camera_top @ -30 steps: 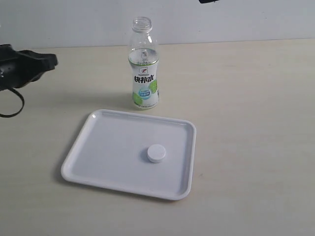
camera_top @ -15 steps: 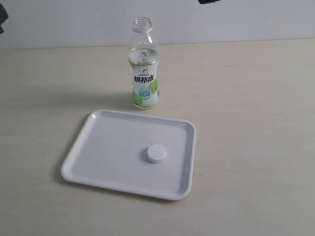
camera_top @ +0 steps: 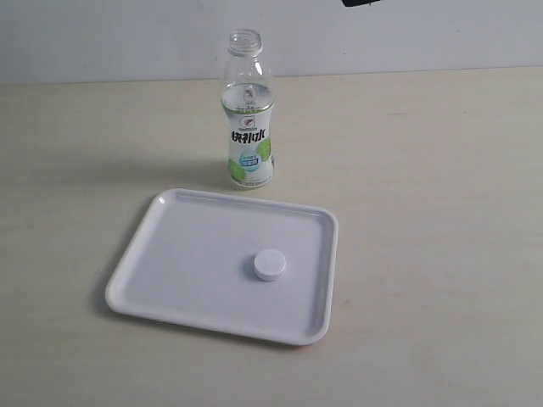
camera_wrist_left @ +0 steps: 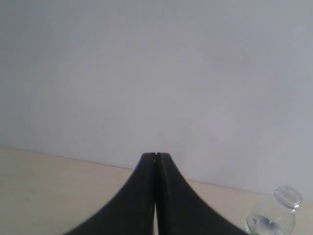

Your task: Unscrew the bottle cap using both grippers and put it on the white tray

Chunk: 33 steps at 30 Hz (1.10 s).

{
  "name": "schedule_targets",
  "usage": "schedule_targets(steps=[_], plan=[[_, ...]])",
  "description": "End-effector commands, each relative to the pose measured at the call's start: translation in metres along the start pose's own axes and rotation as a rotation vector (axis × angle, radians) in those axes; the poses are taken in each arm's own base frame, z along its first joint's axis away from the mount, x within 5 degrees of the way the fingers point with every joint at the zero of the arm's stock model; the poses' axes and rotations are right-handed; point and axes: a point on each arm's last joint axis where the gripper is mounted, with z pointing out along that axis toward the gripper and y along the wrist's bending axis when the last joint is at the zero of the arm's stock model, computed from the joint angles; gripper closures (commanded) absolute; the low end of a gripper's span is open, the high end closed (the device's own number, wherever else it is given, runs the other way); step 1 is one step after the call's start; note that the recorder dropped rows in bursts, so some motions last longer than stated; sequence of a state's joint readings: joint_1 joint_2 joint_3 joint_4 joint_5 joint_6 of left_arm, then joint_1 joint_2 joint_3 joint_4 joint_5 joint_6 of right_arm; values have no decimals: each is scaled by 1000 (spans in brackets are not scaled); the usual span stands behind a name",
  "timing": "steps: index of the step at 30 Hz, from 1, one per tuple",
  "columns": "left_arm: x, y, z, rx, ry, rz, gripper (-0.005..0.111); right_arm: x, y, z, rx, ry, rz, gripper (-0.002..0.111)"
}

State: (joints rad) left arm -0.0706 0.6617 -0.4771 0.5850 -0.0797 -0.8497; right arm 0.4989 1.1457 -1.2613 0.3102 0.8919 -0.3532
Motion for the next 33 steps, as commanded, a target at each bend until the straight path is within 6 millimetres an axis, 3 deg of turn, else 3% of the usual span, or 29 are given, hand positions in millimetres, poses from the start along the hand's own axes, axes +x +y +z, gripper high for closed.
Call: schedule_targets(steps=[1, 7, 18, 25, 33], plan=[[-4, 2, -44, -22, -110, -46, 107, -1, 0, 2, -2, -4, 1, 108], [2, 3, -71, 4, -202, -64, 107, -1, 0, 2, -2, -3, 3, 108], [39, 6, -68, 87, -205, -120, 107, -1, 0, 2, -2, -3, 1, 108], [38, 10, -85, 36, -261, -57, 107, -1, 0, 2, -2, -3, 1, 108], [59, 16, -99, -10, -172, 119, 107, -1, 0, 2, -2, -3, 1, 108]])
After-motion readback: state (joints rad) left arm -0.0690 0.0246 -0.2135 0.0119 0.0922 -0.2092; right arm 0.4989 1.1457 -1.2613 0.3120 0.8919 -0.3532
